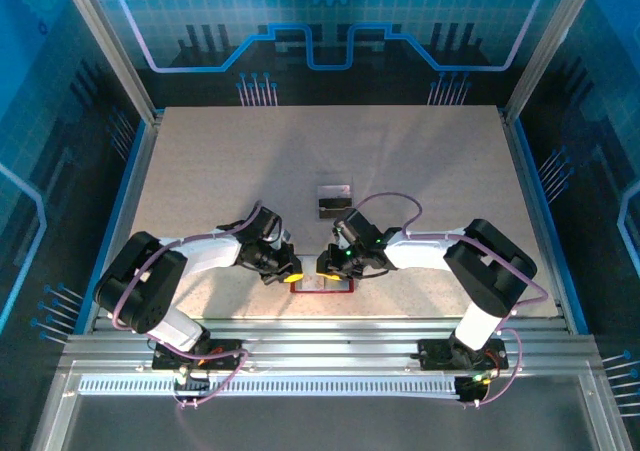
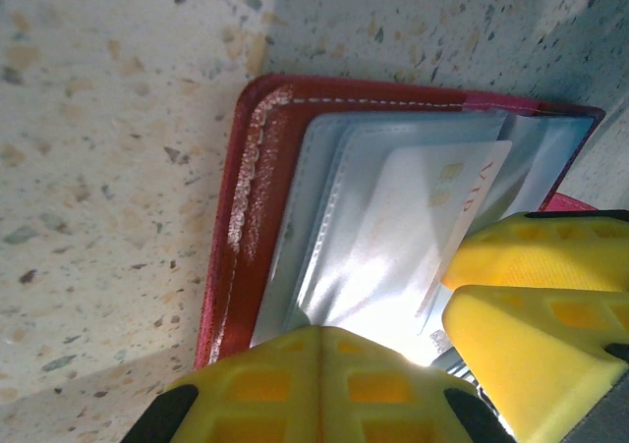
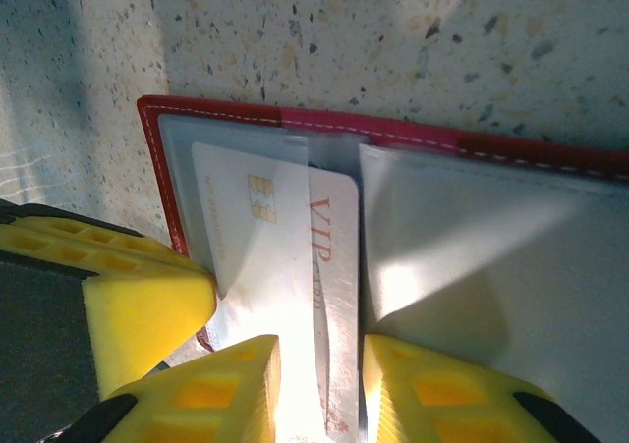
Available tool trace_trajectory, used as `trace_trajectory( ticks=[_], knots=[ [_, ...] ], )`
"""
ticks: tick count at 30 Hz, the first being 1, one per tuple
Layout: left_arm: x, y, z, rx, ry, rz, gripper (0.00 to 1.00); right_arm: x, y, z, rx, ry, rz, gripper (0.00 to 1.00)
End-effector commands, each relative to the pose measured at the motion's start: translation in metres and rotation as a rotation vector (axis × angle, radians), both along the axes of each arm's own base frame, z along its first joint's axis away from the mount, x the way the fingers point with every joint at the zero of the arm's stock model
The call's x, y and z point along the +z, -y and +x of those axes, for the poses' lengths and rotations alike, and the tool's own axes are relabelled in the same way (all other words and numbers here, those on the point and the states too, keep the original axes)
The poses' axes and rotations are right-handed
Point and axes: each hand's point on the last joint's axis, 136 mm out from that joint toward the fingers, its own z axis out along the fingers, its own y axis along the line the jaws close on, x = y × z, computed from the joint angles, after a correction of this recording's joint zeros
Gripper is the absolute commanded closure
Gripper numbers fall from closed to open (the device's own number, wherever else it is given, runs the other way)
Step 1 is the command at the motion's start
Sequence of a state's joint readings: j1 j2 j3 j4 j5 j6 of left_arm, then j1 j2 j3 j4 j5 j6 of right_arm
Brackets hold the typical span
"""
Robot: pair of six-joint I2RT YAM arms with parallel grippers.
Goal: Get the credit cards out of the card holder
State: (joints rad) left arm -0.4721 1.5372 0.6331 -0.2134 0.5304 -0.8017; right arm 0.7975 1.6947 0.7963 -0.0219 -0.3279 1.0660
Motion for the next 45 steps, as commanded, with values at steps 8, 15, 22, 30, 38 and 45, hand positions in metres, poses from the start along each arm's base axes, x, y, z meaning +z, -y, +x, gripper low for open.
trace_trajectory(
  ticks=[8, 15, 22, 30, 38, 45],
  knots=[
    [-0.006, -0.01, -0.002, 0.001, -0.015, 0.061, 0.94, -0.015, 0.001, -0.008, 0.007, -0.043, 0.002, 0.73],
    [-0.008, -0.011, -0.003, 0.002, -0.022, 0.07, 0.95, -0.007, 0.0, -0.007, 0.001, -0.024, 0.024, 0.75],
    [-0.009, -0.01, -0.001, 0.002, -0.024, 0.07, 0.95, 0.005, -0.001, -0.003, 0.0, 0.008, 0.046, 0.78],
    [-0.009, -0.011, -0.002, -0.002, -0.026, 0.073, 0.95, 0.012, 0.0, -0.001, -0.006, 0.029, 0.06, 0.83],
    [-0.009, -0.01, -0.002, -0.003, -0.026, 0.073, 0.95, 0.007, -0.001, 0.0, -0.01, 0.022, 0.068, 0.89],
    [-0.007, -0.011, -0.002, -0.004, -0.021, 0.077, 0.95, 0.004, 0.003, -0.001, -0.021, 0.023, 0.055, 0.94]
  ],
)
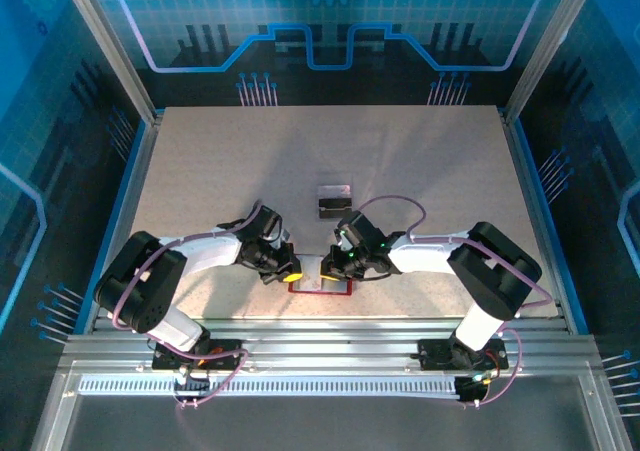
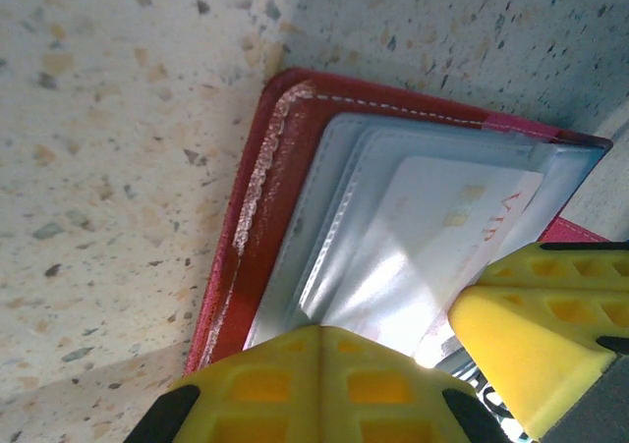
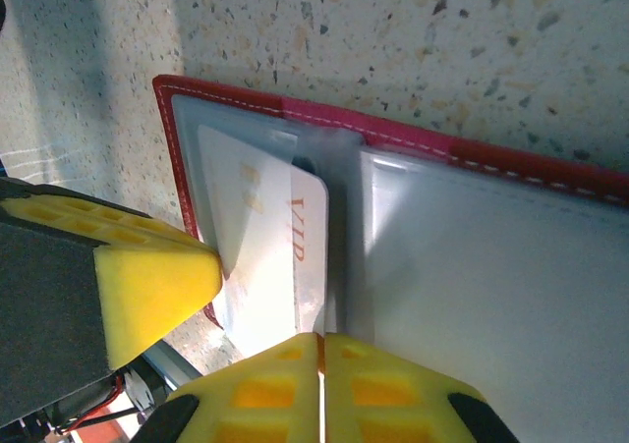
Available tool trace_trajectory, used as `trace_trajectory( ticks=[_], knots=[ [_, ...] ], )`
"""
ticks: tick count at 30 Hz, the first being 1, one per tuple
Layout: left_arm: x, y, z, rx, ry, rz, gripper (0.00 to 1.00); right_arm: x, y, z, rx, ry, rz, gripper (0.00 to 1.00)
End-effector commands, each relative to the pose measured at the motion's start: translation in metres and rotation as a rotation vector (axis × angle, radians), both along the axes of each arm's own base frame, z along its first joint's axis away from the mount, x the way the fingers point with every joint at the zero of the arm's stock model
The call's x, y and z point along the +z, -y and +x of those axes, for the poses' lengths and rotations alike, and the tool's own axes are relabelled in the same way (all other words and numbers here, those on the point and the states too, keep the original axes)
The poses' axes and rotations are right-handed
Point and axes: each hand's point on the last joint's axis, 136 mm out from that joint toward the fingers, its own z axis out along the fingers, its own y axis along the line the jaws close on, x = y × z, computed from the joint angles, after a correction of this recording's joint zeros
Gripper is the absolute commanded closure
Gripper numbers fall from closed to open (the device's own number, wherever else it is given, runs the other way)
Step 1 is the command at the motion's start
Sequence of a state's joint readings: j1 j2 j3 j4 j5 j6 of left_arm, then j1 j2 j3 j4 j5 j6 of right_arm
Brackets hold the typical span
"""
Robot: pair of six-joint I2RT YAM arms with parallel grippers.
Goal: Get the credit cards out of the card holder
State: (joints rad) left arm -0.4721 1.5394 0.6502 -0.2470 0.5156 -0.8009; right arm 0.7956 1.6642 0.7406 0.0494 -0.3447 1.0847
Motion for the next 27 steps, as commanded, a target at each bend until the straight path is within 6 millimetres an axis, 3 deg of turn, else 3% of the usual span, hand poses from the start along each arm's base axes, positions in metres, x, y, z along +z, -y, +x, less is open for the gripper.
trace_trajectory(
  ticks=[1, 9, 15, 21, 27],
  knots=[
    [-0.008, -0.009, -0.003, -0.009, -0.012, 0.057, 0.95, 0.001, 0.003, 0.002, -0.015, 0.014, 0.009, 0.95],
    [-0.007, -0.009, -0.003, -0.01, -0.012, 0.056, 0.95, 0.006, 0.015, 0.003, -0.034, 0.026, -0.002, 0.99],
    [-0.008, -0.01, -0.003, -0.007, -0.014, 0.058, 0.95, 0.014, 0.012, 0.005, -0.032, 0.051, 0.032, 0.99],
    [-0.009, -0.01, -0.004, -0.008, -0.017, 0.058, 0.95, 0.017, 0.003, 0.006, -0.024, 0.054, 0.091, 0.89],
    [-0.009, -0.009, -0.004, -0.011, -0.019, 0.056, 0.95, 0.014, -0.004, 0.005, -0.027, 0.038, 0.142, 0.89]
  ],
)
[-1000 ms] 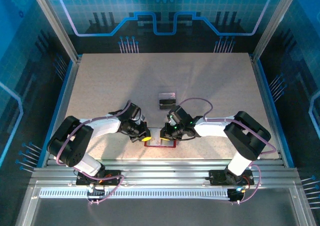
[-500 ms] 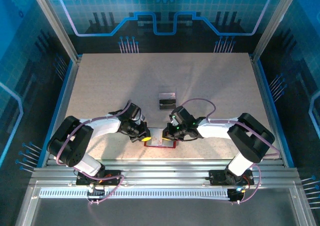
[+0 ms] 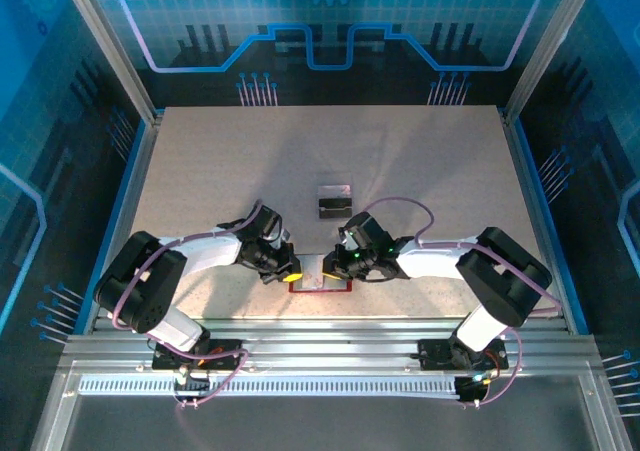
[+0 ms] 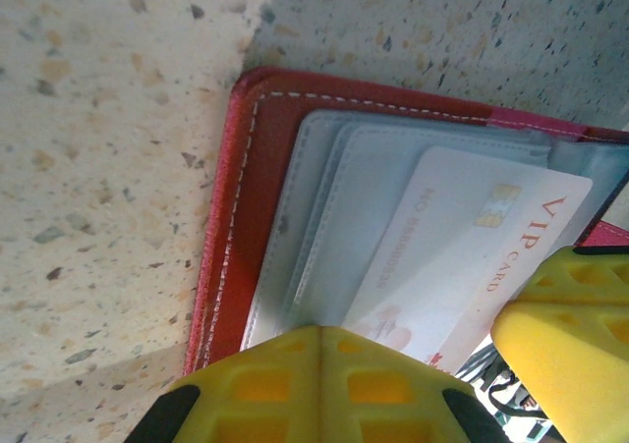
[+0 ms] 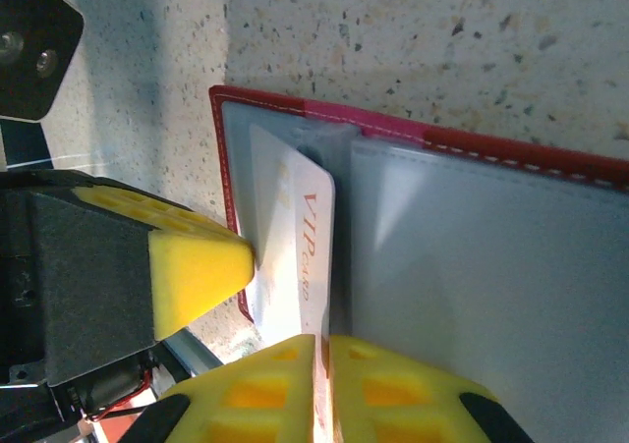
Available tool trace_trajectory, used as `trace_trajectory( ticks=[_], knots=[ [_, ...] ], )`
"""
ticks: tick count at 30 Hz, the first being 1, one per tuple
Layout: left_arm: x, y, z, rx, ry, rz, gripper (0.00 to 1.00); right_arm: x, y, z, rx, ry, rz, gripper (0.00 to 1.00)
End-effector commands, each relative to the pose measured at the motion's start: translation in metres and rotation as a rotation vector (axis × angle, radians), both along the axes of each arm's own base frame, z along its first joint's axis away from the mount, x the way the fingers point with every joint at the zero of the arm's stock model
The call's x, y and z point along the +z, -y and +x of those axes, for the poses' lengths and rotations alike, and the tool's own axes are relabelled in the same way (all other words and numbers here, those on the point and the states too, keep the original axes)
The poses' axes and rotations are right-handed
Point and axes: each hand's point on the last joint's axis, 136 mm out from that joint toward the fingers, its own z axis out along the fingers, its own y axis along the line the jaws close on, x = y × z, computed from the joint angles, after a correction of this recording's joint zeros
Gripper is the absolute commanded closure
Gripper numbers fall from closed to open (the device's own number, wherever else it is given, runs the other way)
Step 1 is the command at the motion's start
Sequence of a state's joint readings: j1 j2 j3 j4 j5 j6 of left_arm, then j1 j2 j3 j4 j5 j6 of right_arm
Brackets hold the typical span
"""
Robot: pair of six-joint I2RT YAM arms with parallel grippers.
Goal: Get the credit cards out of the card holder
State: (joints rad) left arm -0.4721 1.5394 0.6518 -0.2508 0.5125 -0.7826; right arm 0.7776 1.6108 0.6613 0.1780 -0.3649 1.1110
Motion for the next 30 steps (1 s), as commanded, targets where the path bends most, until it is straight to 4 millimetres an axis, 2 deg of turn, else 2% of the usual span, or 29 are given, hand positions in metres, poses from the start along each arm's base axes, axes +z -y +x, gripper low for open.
trace_trajectory(
  ticks=[1, 12, 19, 30],
  knots=[
    [-0.009, -0.009, -0.004, 0.003, -0.03, 0.054, 0.95, 0.004, -0.009, 0.004, -0.003, 0.006, 0.077, 0.89],
    [-0.011, -0.01, -0.006, 0.0, -0.035, 0.055, 1.0, -0.001, -0.01, 0.004, -0.014, -0.008, 0.093, 0.91],
    [-0.008, -0.009, -0.005, 0.002, -0.028, 0.054, 1.0, -0.006, 0.007, 0.0, -0.029, -0.017, 0.005, 1.0],
    [-0.004, -0.008, -0.002, 0.006, -0.02, 0.046, 0.99, 0.003, 0.037, -0.005, 0.014, -0.023, -0.109, 1.0]
  ],
)
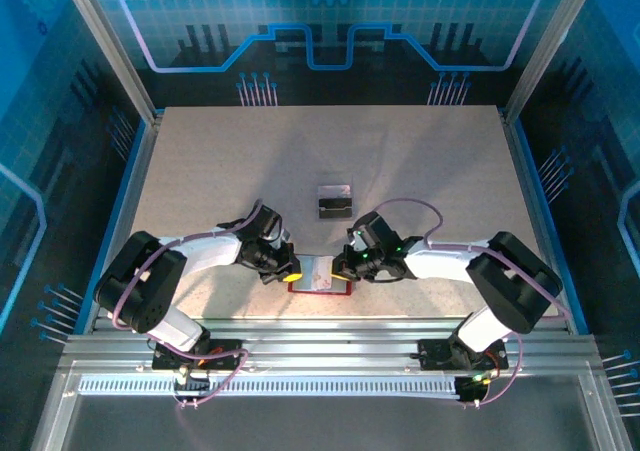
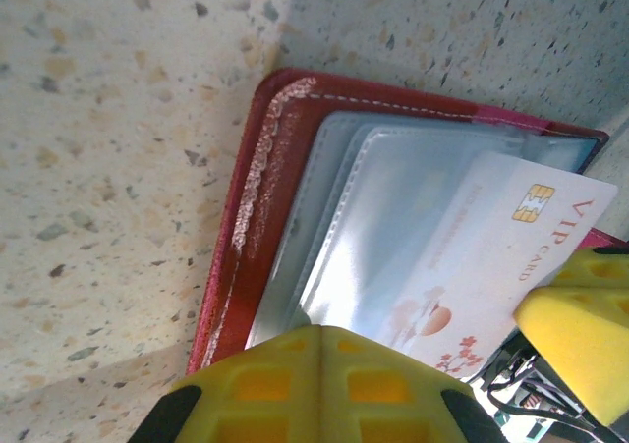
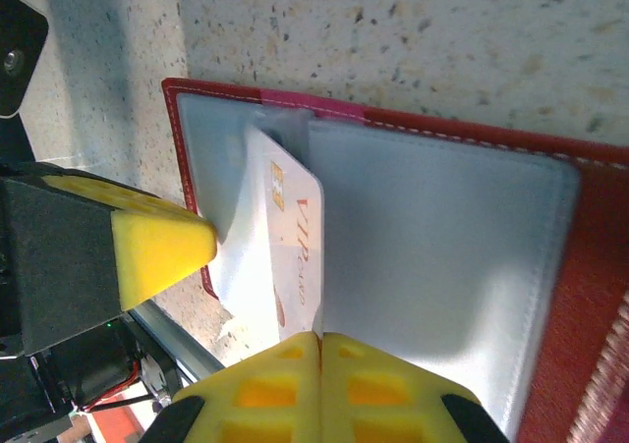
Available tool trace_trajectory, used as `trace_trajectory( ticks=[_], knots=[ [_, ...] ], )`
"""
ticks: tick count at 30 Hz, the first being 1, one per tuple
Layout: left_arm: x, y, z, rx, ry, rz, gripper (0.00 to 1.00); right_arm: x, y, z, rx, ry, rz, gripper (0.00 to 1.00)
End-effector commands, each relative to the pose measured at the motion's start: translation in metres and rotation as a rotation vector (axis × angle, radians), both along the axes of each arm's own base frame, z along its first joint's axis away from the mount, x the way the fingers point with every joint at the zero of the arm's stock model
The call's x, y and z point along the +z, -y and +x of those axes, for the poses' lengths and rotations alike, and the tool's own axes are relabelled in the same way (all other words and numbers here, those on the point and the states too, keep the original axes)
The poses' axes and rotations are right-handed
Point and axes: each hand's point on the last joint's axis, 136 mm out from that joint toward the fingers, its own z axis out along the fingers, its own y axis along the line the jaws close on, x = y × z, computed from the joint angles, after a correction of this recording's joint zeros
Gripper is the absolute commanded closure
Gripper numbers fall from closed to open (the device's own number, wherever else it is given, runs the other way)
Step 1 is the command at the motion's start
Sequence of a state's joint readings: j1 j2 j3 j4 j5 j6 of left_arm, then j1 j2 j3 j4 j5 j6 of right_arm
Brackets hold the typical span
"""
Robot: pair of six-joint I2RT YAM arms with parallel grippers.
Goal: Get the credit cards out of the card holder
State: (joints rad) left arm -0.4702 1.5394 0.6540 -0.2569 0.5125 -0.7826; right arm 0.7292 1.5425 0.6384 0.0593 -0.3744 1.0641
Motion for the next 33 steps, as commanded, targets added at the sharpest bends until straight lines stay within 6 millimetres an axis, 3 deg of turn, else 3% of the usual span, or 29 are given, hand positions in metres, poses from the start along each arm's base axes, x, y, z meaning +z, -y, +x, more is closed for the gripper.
trace_trajectory(
  ticks=[1, 14, 26, 33],
  knots=[
    [-0.004, -0.007, -0.002, 0.004, -0.016, 0.045, 0.99, 0.005, 0.014, -0.001, 0.03, 0.002, -0.077, 1.0],
    [-0.003, -0.007, -0.006, -0.001, -0.026, 0.034, 0.99, 0.013, 0.02, 0.002, 0.043, 0.026, -0.135, 1.0],
    [-0.002, -0.007, -0.01, -0.004, -0.034, 0.027, 0.99, 0.012, -0.005, 0.001, 0.071, 0.006, -0.059, 0.93],
    [-0.004, -0.008, -0.012, -0.004, -0.041, 0.028, 0.99, 0.009, -0.008, -0.004, 0.071, -0.006, -0.077, 0.92]
  ],
)
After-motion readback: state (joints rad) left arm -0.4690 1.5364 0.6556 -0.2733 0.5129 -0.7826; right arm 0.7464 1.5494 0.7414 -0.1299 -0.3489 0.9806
